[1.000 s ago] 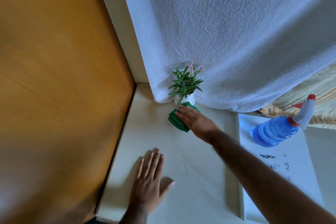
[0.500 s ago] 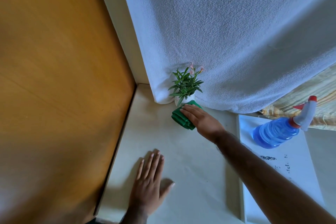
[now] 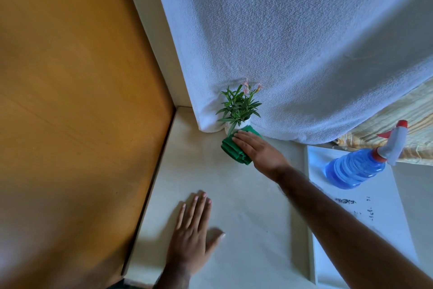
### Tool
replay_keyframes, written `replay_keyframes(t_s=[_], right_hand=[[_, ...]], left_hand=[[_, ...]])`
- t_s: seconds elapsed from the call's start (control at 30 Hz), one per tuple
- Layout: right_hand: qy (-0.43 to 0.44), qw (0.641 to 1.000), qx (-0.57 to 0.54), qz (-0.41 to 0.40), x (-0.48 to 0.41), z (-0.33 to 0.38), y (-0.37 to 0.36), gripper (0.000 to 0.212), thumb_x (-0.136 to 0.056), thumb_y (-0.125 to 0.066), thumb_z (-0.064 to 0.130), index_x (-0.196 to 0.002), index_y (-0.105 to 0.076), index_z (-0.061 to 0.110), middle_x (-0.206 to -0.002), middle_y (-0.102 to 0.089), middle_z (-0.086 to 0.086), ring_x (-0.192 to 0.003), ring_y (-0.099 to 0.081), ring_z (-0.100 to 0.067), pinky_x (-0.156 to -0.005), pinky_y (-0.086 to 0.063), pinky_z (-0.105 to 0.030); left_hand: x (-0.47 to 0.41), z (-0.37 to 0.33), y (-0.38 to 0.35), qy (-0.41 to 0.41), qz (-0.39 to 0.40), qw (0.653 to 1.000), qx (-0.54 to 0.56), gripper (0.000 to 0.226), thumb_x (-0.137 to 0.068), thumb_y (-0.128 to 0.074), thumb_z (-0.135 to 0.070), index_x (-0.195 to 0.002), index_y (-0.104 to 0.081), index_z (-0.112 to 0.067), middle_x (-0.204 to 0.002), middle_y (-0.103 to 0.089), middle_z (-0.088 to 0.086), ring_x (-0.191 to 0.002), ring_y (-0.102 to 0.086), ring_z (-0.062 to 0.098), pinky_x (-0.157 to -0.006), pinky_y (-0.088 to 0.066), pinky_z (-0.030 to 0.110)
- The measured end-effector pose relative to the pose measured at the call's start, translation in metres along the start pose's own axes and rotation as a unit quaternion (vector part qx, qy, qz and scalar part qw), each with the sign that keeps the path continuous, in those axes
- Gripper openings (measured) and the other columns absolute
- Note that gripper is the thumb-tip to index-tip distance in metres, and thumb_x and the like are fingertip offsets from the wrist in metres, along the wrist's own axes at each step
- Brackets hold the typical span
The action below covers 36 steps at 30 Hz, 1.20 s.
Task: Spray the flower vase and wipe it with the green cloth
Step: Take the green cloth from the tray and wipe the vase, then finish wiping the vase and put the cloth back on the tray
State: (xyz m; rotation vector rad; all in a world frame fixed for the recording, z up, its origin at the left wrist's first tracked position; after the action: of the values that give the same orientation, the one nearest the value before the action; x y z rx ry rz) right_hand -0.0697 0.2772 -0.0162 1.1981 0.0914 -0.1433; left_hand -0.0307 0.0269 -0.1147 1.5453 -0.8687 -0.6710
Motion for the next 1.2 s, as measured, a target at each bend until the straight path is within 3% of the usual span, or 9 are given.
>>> replay_keyframes(t_s=[0.13, 0.3, 0.5, 0.63, 0.8, 1.0, 1.1, 1.2], right_hand=[[-0.051, 0.998, -0.016, 0.026, 0.019, -0.019, -0.023, 0.075, -0.079, -0.045, -0.024, -0.147, -0.046, 0.007, -0.153, -0.045, -0.013, -0.143, -0.039, -0.032, -0.116, -0.025, -0.034], [-0.076, 0.997, -0.026, -0.002, 0.035, -0.020, -0.008, 0.077, -0.075, -0.051, -0.024, -0.146, -0.049, 0.007, -0.150, -0.049, -0.012, -0.141, -0.043, -0.030, -0.114, -0.036, -0.039], [-0.081, 0.996, -0.009, -0.032, 0.078, -0.010, 0.031, 0.080, -0.075, -0.054, -0.025, -0.148, -0.046, 0.008, -0.153, -0.046, -0.013, -0.143, -0.040, -0.032, -0.116, -0.032, -0.043], [-0.135, 0.988, 0.011, -0.077, 0.132, -0.012, 0.057, 0.087, -0.069, -0.058, -0.029, -0.147, -0.046, 0.006, -0.151, -0.049, -0.014, -0.141, -0.041, -0.032, -0.115, -0.034, -0.043], [-0.247, 0.963, 0.037, -0.104, 0.229, -0.031, 0.064, 0.077, -0.074, -0.055, -0.027, -0.146, -0.047, 0.002, -0.150, -0.048, -0.018, -0.142, -0.041, -0.034, -0.116, -0.032, -0.047], [-0.363, 0.925, 0.072, -0.086, 0.330, -0.058, 0.049, 0.094, -0.053, -0.053, -0.035, -0.142, -0.049, -0.005, -0.146, -0.049, -0.027, -0.137, -0.044, -0.045, -0.106, -0.042, -0.062], [-0.375, 0.922, 0.070, -0.064, 0.343, -0.061, 0.040, 0.088, -0.059, -0.053, -0.036, -0.141, -0.049, -0.006, -0.149, -0.046, -0.027, -0.137, -0.043, -0.046, -0.107, -0.040, -0.063], [-0.320, 0.945, 0.063, -0.025, 0.338, -0.054, 0.028, 0.079, -0.073, -0.064, -0.025, -0.145, -0.042, -0.003, -0.153, -0.038, -0.021, -0.140, -0.041, -0.043, -0.111, -0.038, -0.060]], left_hand=[[0.000, 0.000, -0.001, -0.002, -0.002, 1.000, 0.000, 0.093, -0.095, -0.041, -0.074, -0.161, -0.020, -0.012, -0.171, -0.021, 0.009, -0.158, -0.018, 0.028, -0.122, -0.024, 0.054], [0.000, 0.001, -0.003, -0.002, 0.009, 1.000, 0.004, 0.094, -0.095, -0.040, -0.075, -0.161, -0.018, -0.012, -0.171, -0.020, 0.009, -0.158, -0.017, 0.028, -0.123, -0.023, 0.054], [-0.003, 0.000, 0.003, 0.005, 0.034, 0.999, 0.009, 0.092, -0.096, -0.035, -0.075, -0.160, -0.024, -0.009, -0.169, -0.025, 0.012, -0.156, -0.024, 0.031, -0.121, -0.029, 0.056], [-0.002, -0.003, 0.006, 0.005, 0.061, 0.998, 0.013, 0.090, -0.097, -0.028, -0.073, -0.157, -0.029, -0.007, -0.167, -0.028, 0.015, -0.153, -0.029, 0.034, -0.120, -0.026, 0.055], [-0.001, -0.001, 0.001, 0.003, 0.079, 0.997, 0.016, 0.090, -0.095, -0.033, -0.071, -0.158, -0.027, -0.007, -0.168, -0.025, 0.016, -0.154, -0.027, 0.035, -0.121, -0.023, 0.055], [-0.002, -0.001, -0.002, 0.006, 0.094, 0.996, 0.002, 0.090, -0.096, -0.029, -0.071, -0.160, -0.020, -0.008, -0.171, -0.018, 0.014, -0.157, -0.019, 0.033, -0.125, -0.016, 0.055], [-0.001, -0.002, 0.001, 0.005, 0.087, 0.996, -0.004, 0.091, -0.096, -0.028, -0.071, -0.160, -0.022, -0.008, -0.170, -0.019, 0.014, -0.157, -0.018, 0.033, -0.124, -0.020, 0.056], [0.000, -0.004, 0.000, -0.003, 0.083, 0.997, -0.010, 0.091, -0.096, -0.026, -0.072, -0.159, -0.022, -0.007, -0.170, -0.020, 0.015, -0.157, -0.018, 0.034, -0.124, -0.021, 0.056]])
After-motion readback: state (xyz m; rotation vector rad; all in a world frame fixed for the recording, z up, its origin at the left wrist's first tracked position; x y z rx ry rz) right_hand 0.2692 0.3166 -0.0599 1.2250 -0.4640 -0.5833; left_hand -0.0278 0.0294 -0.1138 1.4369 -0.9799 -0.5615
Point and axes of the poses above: each hand's wrist, its own x-axis away from the middle knuckle, its own y-axis out of the back of the hand, z = x × y, the point moved 10 cm from there along -x, towards the middle knuckle
